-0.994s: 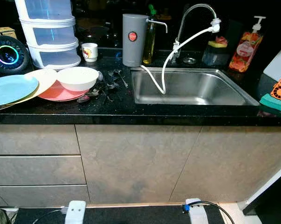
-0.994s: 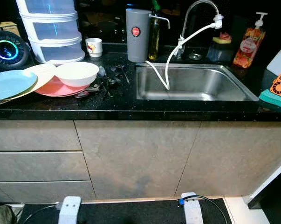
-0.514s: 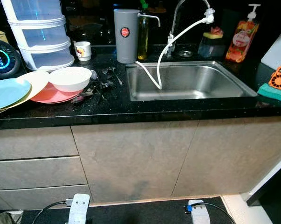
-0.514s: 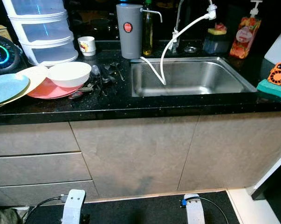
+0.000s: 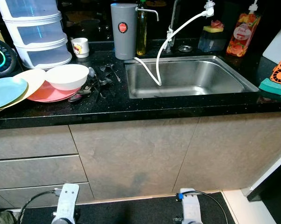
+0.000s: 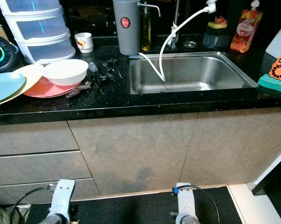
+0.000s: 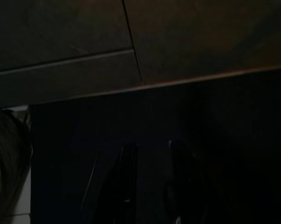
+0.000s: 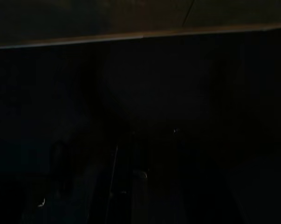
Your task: Kitchen organization
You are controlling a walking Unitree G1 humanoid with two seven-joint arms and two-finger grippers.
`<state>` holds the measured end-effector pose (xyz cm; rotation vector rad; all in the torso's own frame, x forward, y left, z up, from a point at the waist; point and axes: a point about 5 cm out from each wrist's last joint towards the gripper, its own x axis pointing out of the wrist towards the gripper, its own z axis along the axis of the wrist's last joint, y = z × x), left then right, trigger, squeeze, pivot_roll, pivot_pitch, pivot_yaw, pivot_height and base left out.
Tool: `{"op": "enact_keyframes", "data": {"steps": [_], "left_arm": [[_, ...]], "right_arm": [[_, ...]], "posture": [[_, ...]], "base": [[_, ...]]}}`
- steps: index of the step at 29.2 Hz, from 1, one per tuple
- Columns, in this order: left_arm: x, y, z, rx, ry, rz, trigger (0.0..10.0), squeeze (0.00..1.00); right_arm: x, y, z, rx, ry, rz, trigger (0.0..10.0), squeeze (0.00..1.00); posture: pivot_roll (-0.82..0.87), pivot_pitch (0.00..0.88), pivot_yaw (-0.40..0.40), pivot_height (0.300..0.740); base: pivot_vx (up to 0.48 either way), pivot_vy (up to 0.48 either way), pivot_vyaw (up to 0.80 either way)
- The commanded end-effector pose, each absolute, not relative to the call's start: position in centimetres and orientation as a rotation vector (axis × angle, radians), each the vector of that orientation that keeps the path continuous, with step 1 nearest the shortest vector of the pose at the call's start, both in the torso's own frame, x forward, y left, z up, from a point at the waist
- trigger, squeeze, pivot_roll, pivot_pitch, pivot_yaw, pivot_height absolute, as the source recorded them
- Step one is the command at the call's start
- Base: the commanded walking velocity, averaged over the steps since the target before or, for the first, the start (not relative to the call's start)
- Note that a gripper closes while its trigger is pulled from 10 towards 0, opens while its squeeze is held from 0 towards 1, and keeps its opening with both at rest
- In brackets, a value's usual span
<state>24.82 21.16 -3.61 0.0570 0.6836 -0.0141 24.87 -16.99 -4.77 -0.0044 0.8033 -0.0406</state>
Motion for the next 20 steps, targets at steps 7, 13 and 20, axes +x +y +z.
{"op": "enact_keyframes", "data": {"steps": [7, 13, 20], "left_arm": [[23.4, 20.6, -4.8, 0.018, 0.737, 0.005, 10.0, 0.00], [22.7, 19.8, -5.4, -0.008, 0.744, 0.011, 10.0, 0.00], [22.5, 20.1, -5.4, -0.006, 0.738, 0.012, 10.0, 0.00]], "right_arm": [[23.5, -18.1, -5.6, -0.006, 0.864, -0.063, 10.0, 0.00], [21.8, -19.7, -6.5, -0.048, 0.909, -0.074, 10.0, 0.00], [21.6, -19.4, -6.7, -0.062, 0.910, -0.057, 10.0, 0.00]], "posture": [[0.02, 0.098, -0.012, 0.740], [0.00, 0.106, -0.020, 0.740], [0.00, 0.093, -0.013, 0.740]], "base": [[0.000, 0.000, 0.00], [0.000, 0.000, 0.00], [0.000, 0.000, 0.00]]}}
